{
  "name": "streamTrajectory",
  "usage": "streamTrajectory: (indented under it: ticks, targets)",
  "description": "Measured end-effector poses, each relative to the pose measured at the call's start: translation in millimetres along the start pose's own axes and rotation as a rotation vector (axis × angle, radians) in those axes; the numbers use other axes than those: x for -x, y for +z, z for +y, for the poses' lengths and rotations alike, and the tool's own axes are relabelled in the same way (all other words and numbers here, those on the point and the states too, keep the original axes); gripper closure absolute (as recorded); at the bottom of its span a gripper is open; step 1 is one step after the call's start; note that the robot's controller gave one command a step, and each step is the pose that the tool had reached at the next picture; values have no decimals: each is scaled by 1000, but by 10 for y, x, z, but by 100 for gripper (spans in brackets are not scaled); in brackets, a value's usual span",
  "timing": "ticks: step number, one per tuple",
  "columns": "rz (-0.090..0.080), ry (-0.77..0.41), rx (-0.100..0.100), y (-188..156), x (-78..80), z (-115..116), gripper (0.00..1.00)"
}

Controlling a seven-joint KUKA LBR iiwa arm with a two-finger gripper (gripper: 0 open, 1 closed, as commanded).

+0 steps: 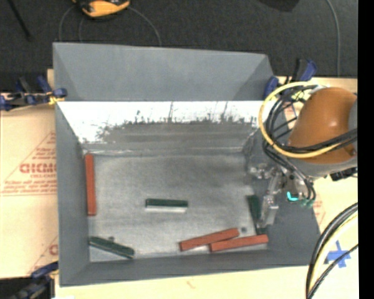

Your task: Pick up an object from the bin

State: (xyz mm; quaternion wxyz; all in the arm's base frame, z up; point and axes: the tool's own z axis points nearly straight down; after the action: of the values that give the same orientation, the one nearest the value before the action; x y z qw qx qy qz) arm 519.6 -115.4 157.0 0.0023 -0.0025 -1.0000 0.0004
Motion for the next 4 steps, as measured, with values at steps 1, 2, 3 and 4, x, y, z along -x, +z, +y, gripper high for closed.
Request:
streamTrajectory:
  ticks: [1,2,3,4]
  targets:
    - [-8,-3,-1,-43,19,3,0]
    - [-12,-72,-2,420,-294,396,0]
    - [-7,-71,3,677,-387,525,0]
    - [-4,-121,-1,846,-438,887,100]
